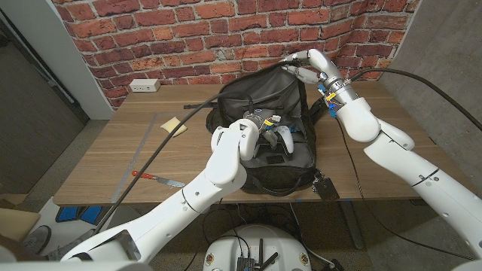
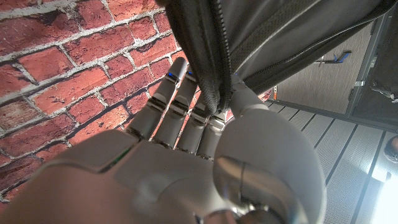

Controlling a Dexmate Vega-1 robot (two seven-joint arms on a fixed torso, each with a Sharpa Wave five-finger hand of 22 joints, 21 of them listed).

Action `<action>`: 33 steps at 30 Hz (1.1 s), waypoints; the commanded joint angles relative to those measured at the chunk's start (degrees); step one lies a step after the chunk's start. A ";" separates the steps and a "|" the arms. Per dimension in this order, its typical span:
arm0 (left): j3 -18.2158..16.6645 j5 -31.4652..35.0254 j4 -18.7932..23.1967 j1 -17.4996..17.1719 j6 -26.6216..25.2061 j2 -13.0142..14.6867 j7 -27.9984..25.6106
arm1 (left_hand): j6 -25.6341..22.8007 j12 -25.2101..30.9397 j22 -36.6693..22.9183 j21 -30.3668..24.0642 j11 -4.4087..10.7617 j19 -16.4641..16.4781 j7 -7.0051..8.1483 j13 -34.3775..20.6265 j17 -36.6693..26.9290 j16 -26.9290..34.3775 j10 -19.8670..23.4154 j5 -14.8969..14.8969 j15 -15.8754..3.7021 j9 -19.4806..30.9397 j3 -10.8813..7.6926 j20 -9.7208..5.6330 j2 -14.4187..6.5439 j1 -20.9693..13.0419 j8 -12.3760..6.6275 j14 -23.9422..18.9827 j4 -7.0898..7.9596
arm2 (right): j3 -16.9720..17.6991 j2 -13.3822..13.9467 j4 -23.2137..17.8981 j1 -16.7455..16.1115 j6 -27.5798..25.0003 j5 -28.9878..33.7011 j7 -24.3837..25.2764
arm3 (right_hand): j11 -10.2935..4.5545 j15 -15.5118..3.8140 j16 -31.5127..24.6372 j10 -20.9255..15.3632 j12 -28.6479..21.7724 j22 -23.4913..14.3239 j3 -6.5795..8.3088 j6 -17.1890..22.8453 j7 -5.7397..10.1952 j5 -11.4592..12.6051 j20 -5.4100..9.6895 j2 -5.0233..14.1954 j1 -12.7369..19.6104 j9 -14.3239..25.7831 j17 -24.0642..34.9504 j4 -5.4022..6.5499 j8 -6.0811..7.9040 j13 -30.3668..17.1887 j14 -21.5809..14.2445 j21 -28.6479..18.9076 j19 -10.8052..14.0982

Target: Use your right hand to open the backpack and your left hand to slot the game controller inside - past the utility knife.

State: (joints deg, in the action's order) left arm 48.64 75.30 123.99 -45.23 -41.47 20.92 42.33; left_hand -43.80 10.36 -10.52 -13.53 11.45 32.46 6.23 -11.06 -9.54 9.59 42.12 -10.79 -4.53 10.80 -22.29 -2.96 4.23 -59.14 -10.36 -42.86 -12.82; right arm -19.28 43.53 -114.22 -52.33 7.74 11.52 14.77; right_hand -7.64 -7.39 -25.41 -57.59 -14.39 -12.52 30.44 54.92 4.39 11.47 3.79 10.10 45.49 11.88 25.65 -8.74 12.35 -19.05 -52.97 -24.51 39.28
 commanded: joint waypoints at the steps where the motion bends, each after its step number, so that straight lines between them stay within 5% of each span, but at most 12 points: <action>1: 0.26 0.25 -0.84 0.88 -0.08 0.28 1.01 | 1.56 -0.47 -0.12 0.34 -0.15 -0.44 -0.09 0.17 -0.09 -0.07 -2.18 -0.41 -8.37 0.27 -3.26 -5.41 -4.89 6.39 0.14 1.32 3.10 | 0.05 -0.47 0.33 0.18 -0.14 0.06 -0.23 | 0.15 -4.93 0.08 -0.30 0.11 -0.17 0.38 0.44 0.18 0.26 8.60 0.35 0.05 0.07 0.26 0.24 0.12 -0.26 -0.36 -0.37 -0.40; 14: 0.39 -0.04 -0.48 1.28 -0.14 0.69 3.61 | 8.27 -0.63 0.02 1.73 -1.06 -3.68 -0.23 0.09 -0.30 0.20 -9.73 -0.28 -7.79 0.15 -0.91 -4.14 -3.74 7.00 0.34 6.83 3.36 | 0.03 -0.76 0.44 0.07 -0.33 -0.22 -0.09 | 0.29 -4.92 0.22 -0.35 0.19 -0.14 0.42 0.40 0.14 0.28 8.60 0.32 0.01 0.09 0.36 0.22 0.04 -0.29 -0.29 -0.65 -0.55; 23: 0.37 -0.57 0.26 0.82 0.26 1.23 3.61 | 15.43 -0.52 0.17 2.33 -3.69 -6.02 -0.84 0.12 -0.22 -0.03 -16.31 -0.42 -6.13 -0.05 0.91 -2.90 -3.49 7.56 0.46 13.37 3.53 | 0.02 -0.66 0.39 -0.09 -0.31 -0.32 -0.13 | 0.33 -5.01 0.22 -0.29 0.27 -0.13 0.47 0.48 0.16 0.31 8.59 0.35 0.06 0.10 0.47 0.15 0.03 -0.30 -0.35 -0.83 -0.60; 33: 0.36 -0.90 1.08 0.67 0.87 1.84 4.56 | 22.70 -0.26 0.70 3.33 -6.89 -13.72 0.10 0.41 -0.11 0.01 -26.56 -0.49 -2.07 -0.33 3.50 -1.89 -2.91 9.62 0.21 24.52 3.93 | 0.25 -0.58 0.14 -0.48 -0.33 -0.41 0.03 | 0.22 -4.97 0.31 -0.30 0.31 -0.11 0.51 0.41 0.14 0.34 8.59 0.35 0.03 0.11 0.55 0.15 -0.03 -0.36 -0.32 -1.03 -0.70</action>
State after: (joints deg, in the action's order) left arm 49.00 74.95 124.27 -44.36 -41.39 22.15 45.93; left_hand -22.39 9.92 -9.85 -10.23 5.50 20.22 6.28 -10.64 -9.59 9.75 17.27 -11.03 -2.47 10.38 -19.31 -2.47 0.78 -49.60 -10.16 -20.49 -8.98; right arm -19.25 42.89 -113.81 -52.39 7.49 11.26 14.62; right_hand -7.64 -7.38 -25.22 -57.59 -14.18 -12.53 30.65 54.93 4.59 11.46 3.69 10.01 45.45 11.85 25.93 -8.65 12.15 -19.29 -52.96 -25.26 38.77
